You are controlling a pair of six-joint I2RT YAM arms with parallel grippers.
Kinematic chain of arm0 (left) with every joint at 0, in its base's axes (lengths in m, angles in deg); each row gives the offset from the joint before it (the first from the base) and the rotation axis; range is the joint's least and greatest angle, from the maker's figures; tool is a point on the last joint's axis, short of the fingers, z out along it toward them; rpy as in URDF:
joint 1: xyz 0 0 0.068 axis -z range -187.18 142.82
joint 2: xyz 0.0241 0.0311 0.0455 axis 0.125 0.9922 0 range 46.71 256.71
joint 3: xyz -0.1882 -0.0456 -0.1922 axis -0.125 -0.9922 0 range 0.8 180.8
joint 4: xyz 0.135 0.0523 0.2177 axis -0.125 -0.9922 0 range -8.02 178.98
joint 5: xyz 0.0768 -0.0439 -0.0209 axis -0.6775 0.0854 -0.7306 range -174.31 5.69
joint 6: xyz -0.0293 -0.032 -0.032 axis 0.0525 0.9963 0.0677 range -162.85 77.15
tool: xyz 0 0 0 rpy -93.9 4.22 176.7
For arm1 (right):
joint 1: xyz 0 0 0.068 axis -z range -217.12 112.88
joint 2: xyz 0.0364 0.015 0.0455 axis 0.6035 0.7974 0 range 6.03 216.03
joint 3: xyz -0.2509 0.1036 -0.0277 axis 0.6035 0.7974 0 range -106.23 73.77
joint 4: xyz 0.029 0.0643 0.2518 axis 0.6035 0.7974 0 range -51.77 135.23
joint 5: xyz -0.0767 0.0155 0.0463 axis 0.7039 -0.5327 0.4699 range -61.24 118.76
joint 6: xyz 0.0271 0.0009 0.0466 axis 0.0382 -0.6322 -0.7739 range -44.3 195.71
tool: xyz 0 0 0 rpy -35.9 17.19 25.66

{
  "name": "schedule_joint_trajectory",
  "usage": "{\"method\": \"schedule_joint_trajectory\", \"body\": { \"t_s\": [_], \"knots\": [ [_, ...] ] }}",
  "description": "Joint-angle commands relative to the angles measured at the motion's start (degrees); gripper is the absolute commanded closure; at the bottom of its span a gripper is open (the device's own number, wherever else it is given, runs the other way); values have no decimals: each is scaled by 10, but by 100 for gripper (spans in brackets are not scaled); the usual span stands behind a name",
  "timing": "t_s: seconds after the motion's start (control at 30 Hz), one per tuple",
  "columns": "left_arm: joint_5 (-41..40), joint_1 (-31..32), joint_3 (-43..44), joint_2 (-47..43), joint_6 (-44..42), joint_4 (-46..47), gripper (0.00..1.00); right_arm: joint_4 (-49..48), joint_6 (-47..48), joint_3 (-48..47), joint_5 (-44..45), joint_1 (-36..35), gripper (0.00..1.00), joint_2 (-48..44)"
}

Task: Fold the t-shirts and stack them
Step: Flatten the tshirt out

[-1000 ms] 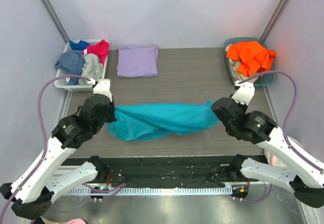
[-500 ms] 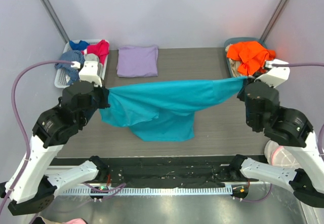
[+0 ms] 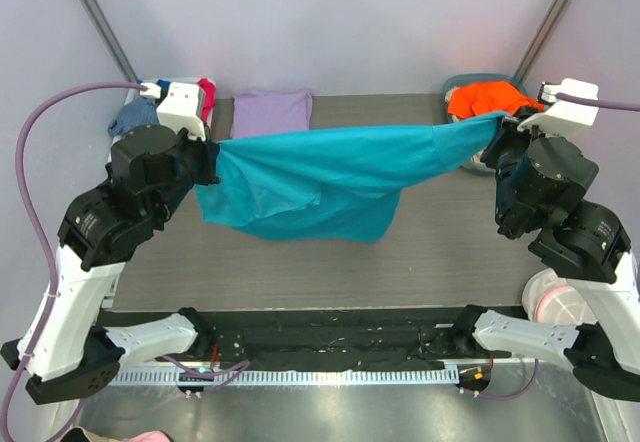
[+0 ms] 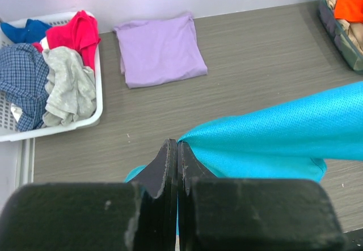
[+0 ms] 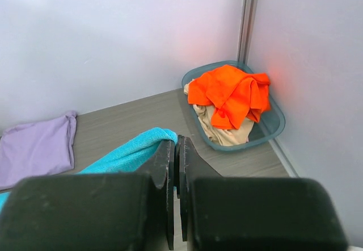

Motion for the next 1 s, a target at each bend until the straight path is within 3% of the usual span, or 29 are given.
{"method": "schedule_joint_trajectory", "body": {
  "t_s": [0.0, 0.27, 0.47, 0.6, 0.67, 0.73, 0.83, 0.97],
  "knots": [
    [13, 0, 26, 1, -18, 5, 100, -44, 41, -21, 5, 3, 99, 0],
    [76, 0, 9, -62, 35, -68, 100, 98, -49, -14, -145, 3, 99, -63],
    [196, 0, -32, -163, 101, -114, 100, 177, -85, -28, -289, 6, 99, -121],
    [292, -2, -64, -238, 136, -88, 100, 197, -85, -62, -349, 30, 99, -150],
    [311, -3, -79, -266, 148, -71, 100, 198, -85, -76, -351, 40, 99, -148],
    [278, -3, -98, -274, 145, -40, 100, 182, -93, -67, -319, 41, 99, -150],
    [208, -3, -188, -260, 115, 22, 100, 105, -106, 33, -246, 38, 99, -162],
    [168, -3, -284, -148, 85, 155, 100, -14, -109, 141, -110, 17, 99, -147]
  ]
}}
